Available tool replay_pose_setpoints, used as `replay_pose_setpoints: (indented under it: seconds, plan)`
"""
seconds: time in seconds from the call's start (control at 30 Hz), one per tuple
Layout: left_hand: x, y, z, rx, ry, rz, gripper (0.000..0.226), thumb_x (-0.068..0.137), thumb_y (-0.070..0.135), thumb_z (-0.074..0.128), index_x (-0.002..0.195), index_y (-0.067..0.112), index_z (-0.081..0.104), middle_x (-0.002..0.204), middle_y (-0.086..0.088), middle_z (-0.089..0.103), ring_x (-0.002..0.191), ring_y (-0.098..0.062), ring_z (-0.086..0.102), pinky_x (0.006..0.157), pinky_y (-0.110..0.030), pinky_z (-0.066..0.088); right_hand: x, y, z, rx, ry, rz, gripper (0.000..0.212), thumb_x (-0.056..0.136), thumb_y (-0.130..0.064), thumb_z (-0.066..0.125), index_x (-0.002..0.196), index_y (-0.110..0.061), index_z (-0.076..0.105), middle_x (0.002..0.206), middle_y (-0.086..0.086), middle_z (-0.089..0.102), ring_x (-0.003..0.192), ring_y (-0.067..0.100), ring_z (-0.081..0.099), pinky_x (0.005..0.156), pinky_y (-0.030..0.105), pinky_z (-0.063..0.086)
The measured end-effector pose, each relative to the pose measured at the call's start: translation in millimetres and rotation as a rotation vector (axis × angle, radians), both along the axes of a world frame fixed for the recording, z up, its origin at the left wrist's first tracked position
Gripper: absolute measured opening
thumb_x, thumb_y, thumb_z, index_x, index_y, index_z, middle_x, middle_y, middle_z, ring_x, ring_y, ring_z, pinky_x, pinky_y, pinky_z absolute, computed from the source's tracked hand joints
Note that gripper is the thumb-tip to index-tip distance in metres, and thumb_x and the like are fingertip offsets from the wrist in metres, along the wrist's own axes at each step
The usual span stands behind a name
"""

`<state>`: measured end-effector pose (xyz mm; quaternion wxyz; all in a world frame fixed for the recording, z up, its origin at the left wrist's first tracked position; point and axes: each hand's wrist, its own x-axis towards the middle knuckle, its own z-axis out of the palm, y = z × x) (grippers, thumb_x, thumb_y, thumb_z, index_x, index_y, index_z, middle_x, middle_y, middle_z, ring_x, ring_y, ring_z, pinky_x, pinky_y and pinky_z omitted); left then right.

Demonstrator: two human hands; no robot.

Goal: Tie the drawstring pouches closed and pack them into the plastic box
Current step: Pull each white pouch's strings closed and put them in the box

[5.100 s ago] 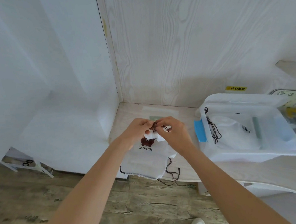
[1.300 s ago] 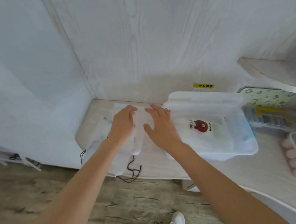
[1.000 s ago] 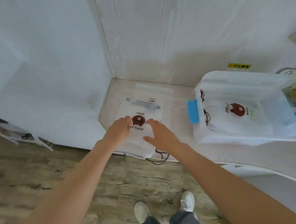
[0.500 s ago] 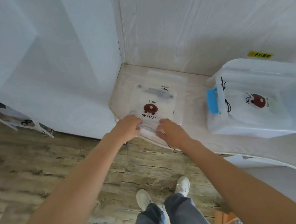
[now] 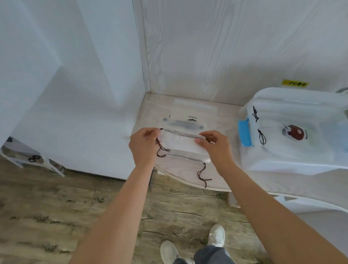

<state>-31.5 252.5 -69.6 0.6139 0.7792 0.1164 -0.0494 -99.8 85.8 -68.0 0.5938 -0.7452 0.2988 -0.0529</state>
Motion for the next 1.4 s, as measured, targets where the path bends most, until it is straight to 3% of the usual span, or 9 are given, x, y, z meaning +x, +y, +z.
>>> replay_pose_setpoints:
  seconds: [0.13,0.27,0.43,0.57,0.73,0.97,1.1,1.23,1.4]
  plan:
    - [10,-2,-3,-0.063,0.084,0.09,0.015,0.077,0.024,0.061,0.064,0.03,0.065,0.082,-0.002,0.07,0.086,-0.025,0.068,0.085,-0.046,0.054,0,-2,7,-0.005,0.045,-0.084,0.012,0.08,-0.023,0.073,0.081,-0.013,0.065,0.072,-0.005,0.062,0.071,0.011,0.056,0.068,0.021,0.045]
    - [13,-10,6,-0.056,0.131,0.139,0.015,0.091,0.02,0.053,0.089,0.011,0.066,0.096,-0.008,0.067,0.093,-0.026,0.064,0.087,-0.038,0.052,3,-1,9,0.107,0.05,-0.145,0.013,0.083,-0.023,0.069,0.077,-0.012,0.068,0.07,0.0,0.059,0.073,0.014,0.052,0.074,0.028,0.044]
    - [11,-25,16,-0.33,0.192,0.236,0.022,0.097,0.009,0.045,0.109,-0.004,0.059,0.101,-0.016,0.063,0.068,-0.016,0.062,0.05,-0.017,0.052,13,0,15,0.781,-0.096,-0.301,0.012,0.092,-0.01,0.055,0.085,-0.006,0.063,0.083,0.004,0.065,0.079,0.018,0.06,0.069,0.026,0.053]
    - [10,-29,25,-0.553,0.349,0.335,0.018,0.1,0.005,0.031,0.107,0.008,0.047,0.106,-0.017,0.066,0.081,-0.022,0.06,0.057,-0.027,0.047,17,6,28,1.049,-0.145,-0.382,0.022,0.098,-0.012,0.043,0.083,-0.006,0.057,0.079,0.001,0.069,0.078,0.017,0.062,0.077,0.035,0.049]
    - [13,-26,24,-0.6,0.318,0.314,0.02,0.101,0.008,0.021,0.101,0.009,0.041,0.071,-0.003,0.067,0.063,-0.014,0.058,0.056,-0.022,0.036,18,10,38,1.143,-0.27,-0.392,0.033,0.101,-0.011,0.033,0.073,-0.007,0.048,0.053,0.001,0.064,0.05,0.016,0.066,0.066,0.032,0.052]
    - [32,-22,19,-0.588,0.223,0.216,0.046,0.084,-0.003,0.026,0.046,0.019,0.036,0.036,0.009,0.032,0.03,-0.005,0.016,0.036,-0.015,0.005,22,-6,34,-0.145,-0.275,0.103,0.029,0.095,-0.008,0.046,0.069,-0.018,0.043,0.049,-0.006,0.044,0.048,0.015,0.043,0.054,0.024,0.039]
    - [39,-15,30,-0.486,0.159,0.279,0.034,0.09,-0.002,0.02,0.065,0.018,0.03,0.046,0.005,0.035,0.033,-0.005,0.028,0.032,-0.011,0.015,22,-19,44,-0.732,-0.172,0.44,0.019,0.097,-0.018,0.044,0.079,-0.016,0.045,0.054,-0.003,0.04,0.052,0.018,0.038,0.051,0.03,0.031]
    - [42,-9,38,-0.309,0.061,0.237,0.024,0.091,0.003,0.025,0.077,0.018,0.036,0.063,0.001,0.04,0.046,-0.009,0.037,0.038,-0.017,0.026,27,-22,63,-0.991,-0.07,0.564,0.017,0.1,-0.021,0.037,0.092,-0.01,0.047,0.068,0.008,0.046,0.061,0.023,0.036,0.054,0.03,0.028]
    - [23,-7,54,0.317,-0.289,-0.402,0.016,0.097,0.026,0.04,0.095,0.014,0.051,0.074,-0.004,0.053,0.065,-0.014,0.046,0.06,-0.028,0.035,22,-20,62,-1.321,-0.109,0.712,0.027,0.101,-0.015,0.032,0.124,-0.01,0.045,0.089,0.008,0.06,0.077,0.026,0.048,0.069,0.032,0.035]
